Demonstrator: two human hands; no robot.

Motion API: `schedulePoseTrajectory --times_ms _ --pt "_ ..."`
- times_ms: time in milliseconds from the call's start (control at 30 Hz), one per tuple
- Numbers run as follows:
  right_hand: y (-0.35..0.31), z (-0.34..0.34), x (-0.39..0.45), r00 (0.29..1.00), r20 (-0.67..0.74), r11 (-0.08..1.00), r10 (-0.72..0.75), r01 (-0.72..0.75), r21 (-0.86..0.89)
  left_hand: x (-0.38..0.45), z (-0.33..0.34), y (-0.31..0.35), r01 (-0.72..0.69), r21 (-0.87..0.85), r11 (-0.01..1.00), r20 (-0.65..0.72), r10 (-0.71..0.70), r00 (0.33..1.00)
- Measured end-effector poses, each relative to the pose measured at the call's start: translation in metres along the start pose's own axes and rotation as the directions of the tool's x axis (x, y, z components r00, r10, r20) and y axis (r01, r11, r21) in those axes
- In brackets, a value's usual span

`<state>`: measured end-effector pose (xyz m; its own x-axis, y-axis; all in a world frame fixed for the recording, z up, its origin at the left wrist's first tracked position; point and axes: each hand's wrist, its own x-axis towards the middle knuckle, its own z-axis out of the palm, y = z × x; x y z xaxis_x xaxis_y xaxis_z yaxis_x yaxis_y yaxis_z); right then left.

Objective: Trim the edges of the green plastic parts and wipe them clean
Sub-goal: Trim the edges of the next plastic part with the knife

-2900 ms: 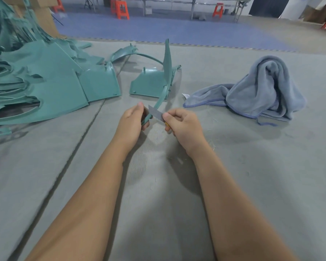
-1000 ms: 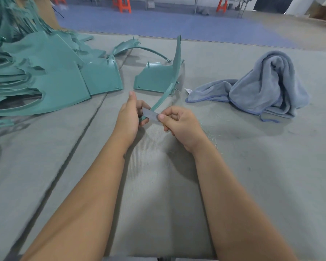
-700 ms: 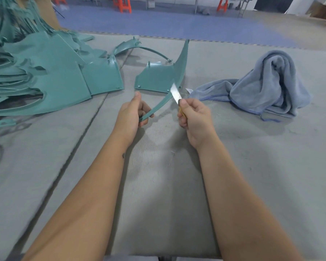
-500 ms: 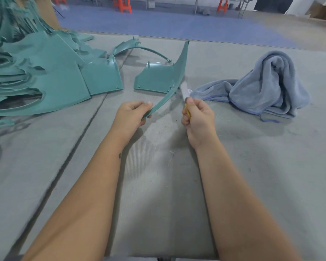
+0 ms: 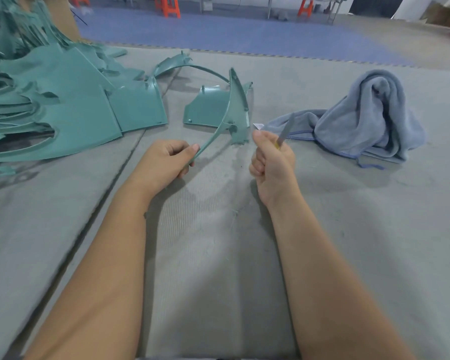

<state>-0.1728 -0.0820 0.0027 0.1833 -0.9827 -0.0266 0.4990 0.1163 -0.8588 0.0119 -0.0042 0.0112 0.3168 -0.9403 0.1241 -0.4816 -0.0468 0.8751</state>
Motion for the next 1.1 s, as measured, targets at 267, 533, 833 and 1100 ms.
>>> schedulePoseTrajectory --times_ms 267,533,833,1100 --pt "0.005 0.009 -0.004 0.987 0.089 0.956 -0.133 0.151 -0.250 0.003 0.004 -0.004 -0.019 -0.008 1.000 0.071 0.020 0.997" --pt "0.005 0.010 -0.007 0.988 0.065 0.940 -0.139 0.153 -0.304 0.004 0.006 -0.005 -0.030 -0.026 0.999 0.067 0.032 0.997" --pt "0.000 0.008 -0.007 0.991 0.041 0.982 -0.124 0.129 -0.139 0.002 0.005 -0.004 -0.042 -0.002 0.999 0.073 0.042 0.996" --pt "-0.006 0.000 0.003 0.993 -0.103 0.999 -0.050 0.049 -0.013 0.003 0.003 -0.003 -0.028 0.024 0.999 0.076 0.026 0.997"
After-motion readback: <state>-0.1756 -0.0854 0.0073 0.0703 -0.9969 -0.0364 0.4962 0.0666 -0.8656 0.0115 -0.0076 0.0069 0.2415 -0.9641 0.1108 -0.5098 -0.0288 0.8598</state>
